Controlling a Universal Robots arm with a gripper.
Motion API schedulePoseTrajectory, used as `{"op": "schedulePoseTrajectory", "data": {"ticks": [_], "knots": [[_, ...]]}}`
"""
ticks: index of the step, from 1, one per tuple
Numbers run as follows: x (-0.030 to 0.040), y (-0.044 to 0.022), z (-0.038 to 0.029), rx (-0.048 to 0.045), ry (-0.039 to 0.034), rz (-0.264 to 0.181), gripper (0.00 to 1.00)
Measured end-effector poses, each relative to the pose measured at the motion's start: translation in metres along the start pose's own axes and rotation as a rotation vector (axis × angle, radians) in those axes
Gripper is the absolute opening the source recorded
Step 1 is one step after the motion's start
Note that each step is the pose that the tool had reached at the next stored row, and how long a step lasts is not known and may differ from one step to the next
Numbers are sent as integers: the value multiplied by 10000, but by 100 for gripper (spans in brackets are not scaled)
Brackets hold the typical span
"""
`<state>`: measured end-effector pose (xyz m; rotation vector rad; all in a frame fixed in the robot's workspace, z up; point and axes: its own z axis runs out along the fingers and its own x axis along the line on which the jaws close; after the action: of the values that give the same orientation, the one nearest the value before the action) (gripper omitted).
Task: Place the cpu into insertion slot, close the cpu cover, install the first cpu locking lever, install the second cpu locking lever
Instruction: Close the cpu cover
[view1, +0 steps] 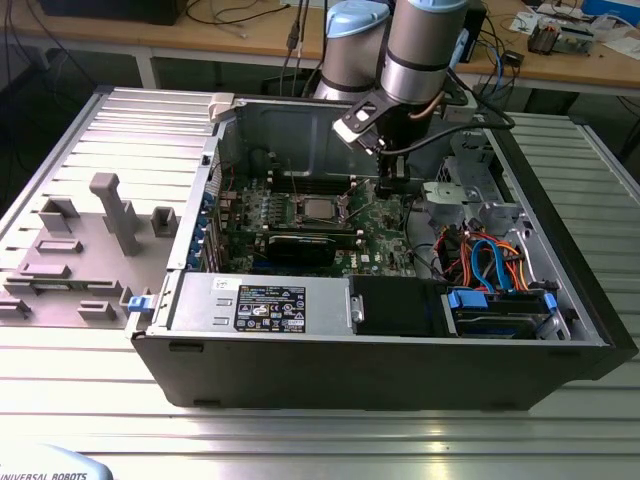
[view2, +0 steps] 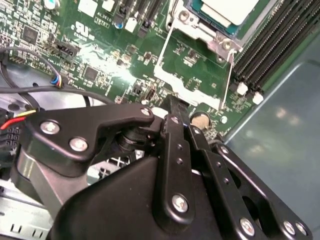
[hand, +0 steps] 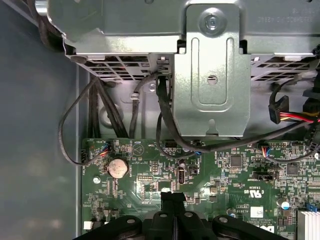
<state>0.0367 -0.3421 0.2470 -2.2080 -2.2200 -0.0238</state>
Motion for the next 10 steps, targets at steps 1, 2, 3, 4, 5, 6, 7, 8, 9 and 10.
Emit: {"op": "schedulePoseTrajectory", "data": {"ticks": [1, 2, 3, 4, 5, 6, 7, 8, 9, 10], "knots": [[0, 0, 0, 0, -1, 0, 11], [0, 0, 0, 1, -2, -1, 11], [0, 0, 1, 1, -1, -1, 11], [0, 0, 1, 0, -1, -3, 11], [0, -2, 1, 0, 0, -1, 11], [0, -4, 1, 0, 0, -2, 11], [0, -7, 1, 0, 0, 0, 11], [0, -12, 1, 0, 0, 0, 11], [0, -16, 1, 0, -1, -1, 11], [0, -18, 1, 0, 0, -1, 11]]}}
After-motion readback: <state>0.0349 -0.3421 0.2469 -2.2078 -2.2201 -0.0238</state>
